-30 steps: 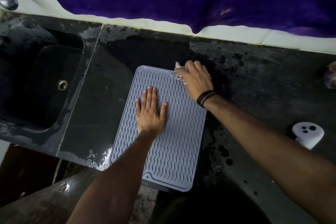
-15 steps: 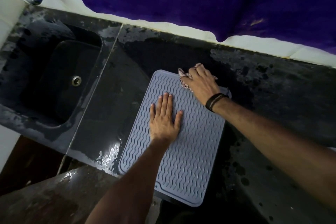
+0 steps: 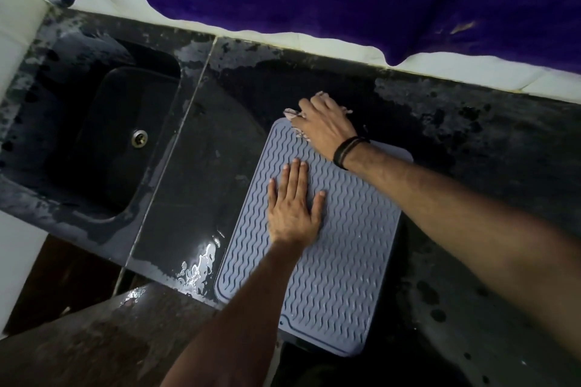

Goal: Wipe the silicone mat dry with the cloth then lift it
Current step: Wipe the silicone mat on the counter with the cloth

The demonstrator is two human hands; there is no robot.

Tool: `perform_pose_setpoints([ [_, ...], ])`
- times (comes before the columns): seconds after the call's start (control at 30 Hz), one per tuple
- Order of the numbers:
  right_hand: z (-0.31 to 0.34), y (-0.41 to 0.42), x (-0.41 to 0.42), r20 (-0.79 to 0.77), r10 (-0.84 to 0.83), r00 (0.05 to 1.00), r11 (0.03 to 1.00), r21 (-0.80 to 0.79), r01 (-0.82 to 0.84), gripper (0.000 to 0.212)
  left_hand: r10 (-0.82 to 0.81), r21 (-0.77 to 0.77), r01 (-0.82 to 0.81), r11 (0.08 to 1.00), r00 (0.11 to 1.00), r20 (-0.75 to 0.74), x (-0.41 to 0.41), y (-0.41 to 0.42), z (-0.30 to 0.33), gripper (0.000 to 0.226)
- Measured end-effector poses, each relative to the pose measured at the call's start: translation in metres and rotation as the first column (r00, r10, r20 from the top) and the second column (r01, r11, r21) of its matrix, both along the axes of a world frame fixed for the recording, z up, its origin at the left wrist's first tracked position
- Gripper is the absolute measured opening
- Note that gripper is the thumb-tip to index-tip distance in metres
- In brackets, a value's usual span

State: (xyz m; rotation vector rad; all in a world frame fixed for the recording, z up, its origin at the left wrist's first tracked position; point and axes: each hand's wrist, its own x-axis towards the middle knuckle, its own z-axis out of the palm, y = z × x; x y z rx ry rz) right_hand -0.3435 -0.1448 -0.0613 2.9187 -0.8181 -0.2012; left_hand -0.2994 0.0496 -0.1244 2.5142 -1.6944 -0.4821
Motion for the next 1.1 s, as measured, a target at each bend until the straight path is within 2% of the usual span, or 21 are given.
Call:
perform_pose_setpoints([
  [0.17,-0.004,0.002,-0.039,-0.055,-0.043,0.998,0.996,-0.082,0.039,0.054,-0.008,-0.006,0.008,1.0,1.0,-0.01,0.001,0.0,-0.001,0.072],
  [0.37,-0.002,0.006,0.009,0.015,-0.044,0.999,0.998,-0.045,0.044,0.057,-0.011,0.022,0.011,1.0,1.0,-0.015,0.001,-0.001,0.0,0.072],
  [0.5,0.0,0.008,0.032,0.025,0.001,1.0,1.0,-0.027,0.0,0.051,0.0,0.022,0.001,1.0,1.0,-0.028,0.0,-0.002,0.002,0.072],
  [0.83,-0.009,0.005,-0.026,-0.051,0.025,0.998,0.994,-0.105,-0.03,0.046,-0.008,0.013,0.009,1.0,0.999,-0.045,0.001,-0.001,0.003,0.071],
  [0.97,-0.008,0.008,0.003,0.021,0.0,1.0,0.997,-0.08,0.001,0.045,-0.005,0.02,0.006,1.0,0.999,-0.037,0.001,-0.001,0.002,0.071],
  [1.1,-0.007,0.011,0.031,0.027,0.025,0.999,0.999,-0.044,-0.023,0.044,0.009,0.004,-0.009,1.0,0.999,-0.043,0.0,-0.001,0.001,0.071],
])
